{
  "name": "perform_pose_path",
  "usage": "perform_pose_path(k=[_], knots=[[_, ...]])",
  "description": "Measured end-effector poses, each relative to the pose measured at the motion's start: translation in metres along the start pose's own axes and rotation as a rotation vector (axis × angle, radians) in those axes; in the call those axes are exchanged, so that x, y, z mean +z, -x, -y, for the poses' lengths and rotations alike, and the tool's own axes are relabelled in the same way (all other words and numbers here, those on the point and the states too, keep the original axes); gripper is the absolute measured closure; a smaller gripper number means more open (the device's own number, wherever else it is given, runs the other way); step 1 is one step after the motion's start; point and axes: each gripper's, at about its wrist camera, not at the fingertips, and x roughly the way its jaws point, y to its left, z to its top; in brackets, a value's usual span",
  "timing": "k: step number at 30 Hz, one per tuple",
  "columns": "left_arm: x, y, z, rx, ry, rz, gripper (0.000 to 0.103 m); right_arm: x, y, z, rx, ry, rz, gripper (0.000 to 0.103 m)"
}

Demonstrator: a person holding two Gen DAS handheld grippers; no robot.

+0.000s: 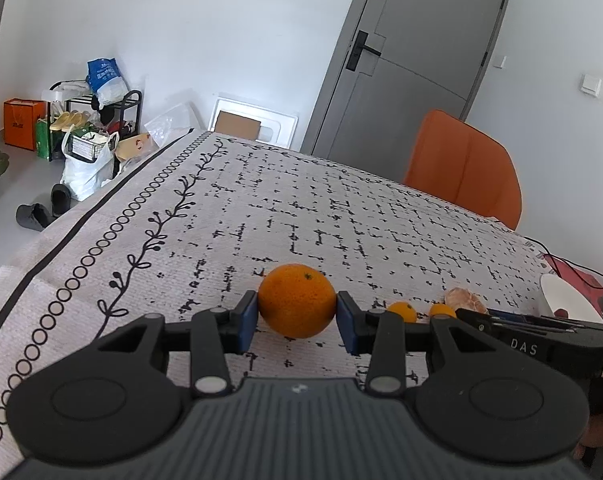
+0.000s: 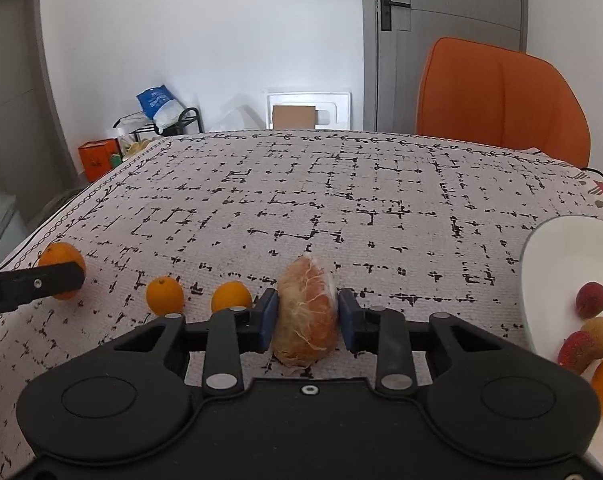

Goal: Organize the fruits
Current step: 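Grasp the netted pomelo segment with the right gripper while the left gripper grasps an orange, then carry both fruits to the plate and open both grippers to release them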

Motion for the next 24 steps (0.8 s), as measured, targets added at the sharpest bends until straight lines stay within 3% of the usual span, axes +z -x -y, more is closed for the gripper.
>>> perform_pose_path(k=[11,24], knots=[[0.000,0.003,0.035,-0.041,-0.057,0.009,0.063,0.002,0.043,0.034,0.010,-0.080,0.082,0.073],[-0.001,-0.001,0.097,-0.128,-0.138,0.011,0.063,-0.004,0.083,0.085,-0.067,-0.149,0.168,0.073]])
